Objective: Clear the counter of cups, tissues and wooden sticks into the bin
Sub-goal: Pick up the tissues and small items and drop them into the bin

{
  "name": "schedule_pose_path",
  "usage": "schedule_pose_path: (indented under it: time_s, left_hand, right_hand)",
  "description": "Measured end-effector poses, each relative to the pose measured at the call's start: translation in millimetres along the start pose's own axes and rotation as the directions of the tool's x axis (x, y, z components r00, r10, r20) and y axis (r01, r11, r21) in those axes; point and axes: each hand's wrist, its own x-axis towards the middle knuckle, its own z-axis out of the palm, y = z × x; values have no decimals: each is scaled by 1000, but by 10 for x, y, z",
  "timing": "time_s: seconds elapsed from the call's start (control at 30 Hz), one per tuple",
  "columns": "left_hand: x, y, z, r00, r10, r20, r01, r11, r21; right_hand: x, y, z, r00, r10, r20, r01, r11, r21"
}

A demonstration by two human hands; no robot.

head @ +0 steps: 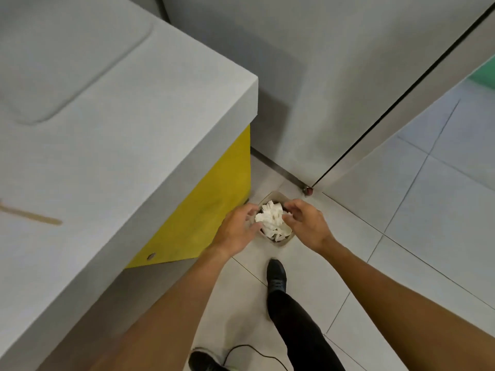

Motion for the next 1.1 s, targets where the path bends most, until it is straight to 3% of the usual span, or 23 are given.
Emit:
schedule_pose_path:
  time_s: [0.2,0.47,0.73,1.1]
  left_hand:
    - [-840,254,-602,980,166,-106,-162,986,41]
    - [-2255,374,-1759,876,367,-314,-354,930,100]
    - [-3558,-237,-2957,759,282,-587,-231,959,162]
    - [-5005,-1324,-3847,545,69,-836,-1,997,82]
  right_hand:
    - [-734,-801,-4,977,-191,-98,192,981,-4]
    - [-1696,-2216,365,825,-514,-235,535,845,26]
    - [-2262,-3465,1300,681,-723,-117,731,681,41]
    - [-2813,-4619,2735,512,-838,188,822,542,176]
